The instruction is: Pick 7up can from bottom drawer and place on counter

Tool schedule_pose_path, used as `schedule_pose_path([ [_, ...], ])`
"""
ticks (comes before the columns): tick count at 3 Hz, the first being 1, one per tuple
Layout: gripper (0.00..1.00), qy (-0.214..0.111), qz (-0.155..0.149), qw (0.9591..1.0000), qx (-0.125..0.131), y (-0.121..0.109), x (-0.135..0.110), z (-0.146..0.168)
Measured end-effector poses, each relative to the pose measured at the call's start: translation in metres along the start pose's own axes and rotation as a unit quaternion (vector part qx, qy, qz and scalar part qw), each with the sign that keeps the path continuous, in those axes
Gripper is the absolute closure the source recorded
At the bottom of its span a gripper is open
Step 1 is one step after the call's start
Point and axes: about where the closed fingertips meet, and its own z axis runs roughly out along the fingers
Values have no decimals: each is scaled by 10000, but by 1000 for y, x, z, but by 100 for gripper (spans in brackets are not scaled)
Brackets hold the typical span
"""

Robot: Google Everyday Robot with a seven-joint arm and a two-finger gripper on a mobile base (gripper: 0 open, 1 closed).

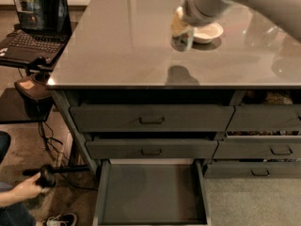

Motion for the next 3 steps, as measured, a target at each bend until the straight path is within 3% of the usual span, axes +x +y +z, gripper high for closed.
schedule_pose_path([
  [1, 100, 794, -61, 9968, 111, -30, 1, 71],
  [2, 100, 1026, 110, 9939, 379, -66, 7, 94],
  [3, 81, 1013, 107, 9941, 376, -65, 6, 94],
])
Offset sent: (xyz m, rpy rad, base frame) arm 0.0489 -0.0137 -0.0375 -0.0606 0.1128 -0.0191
